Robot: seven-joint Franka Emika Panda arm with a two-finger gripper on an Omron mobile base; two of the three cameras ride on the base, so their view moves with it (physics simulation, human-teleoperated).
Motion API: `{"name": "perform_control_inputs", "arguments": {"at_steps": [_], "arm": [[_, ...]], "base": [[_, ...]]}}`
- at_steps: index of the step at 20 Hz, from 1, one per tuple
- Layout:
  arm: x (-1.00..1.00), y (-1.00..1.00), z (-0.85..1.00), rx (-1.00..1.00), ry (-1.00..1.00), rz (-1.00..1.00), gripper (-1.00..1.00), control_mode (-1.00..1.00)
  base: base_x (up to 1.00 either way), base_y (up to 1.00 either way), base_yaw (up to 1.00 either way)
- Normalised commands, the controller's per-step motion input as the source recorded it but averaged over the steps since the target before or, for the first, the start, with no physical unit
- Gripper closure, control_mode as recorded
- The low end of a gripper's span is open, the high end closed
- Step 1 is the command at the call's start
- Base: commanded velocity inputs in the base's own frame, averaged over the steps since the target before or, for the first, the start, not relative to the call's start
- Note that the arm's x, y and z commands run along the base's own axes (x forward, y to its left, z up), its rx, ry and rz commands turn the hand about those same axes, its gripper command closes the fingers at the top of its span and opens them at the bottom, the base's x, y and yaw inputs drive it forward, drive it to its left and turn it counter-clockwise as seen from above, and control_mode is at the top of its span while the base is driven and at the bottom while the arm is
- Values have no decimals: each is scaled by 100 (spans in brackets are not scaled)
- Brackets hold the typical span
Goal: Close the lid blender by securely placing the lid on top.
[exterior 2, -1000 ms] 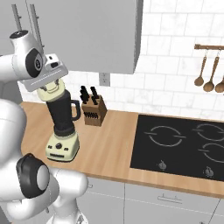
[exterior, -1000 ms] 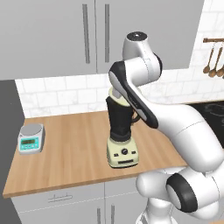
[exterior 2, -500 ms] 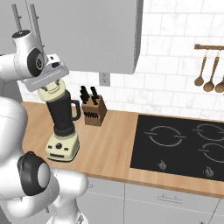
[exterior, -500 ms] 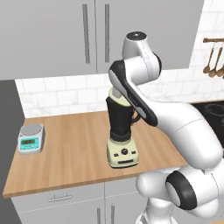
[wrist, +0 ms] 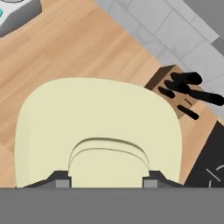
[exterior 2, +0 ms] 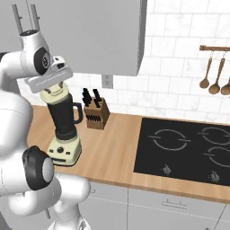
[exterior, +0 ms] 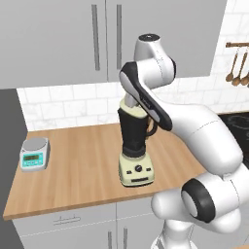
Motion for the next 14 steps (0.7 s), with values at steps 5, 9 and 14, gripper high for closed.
{"name": "perform_control_inputs", "arguments": {"at_steps": [5,9,14], "arm": [[2,0,-12,-1,0,19,100,-100],[3,0,-13,-3,0,21,100,-100],[13,0,-3,-4,-1,18,100,-100]], "base": [[0,0,0],[0,0,0],[0,0,0]]}}
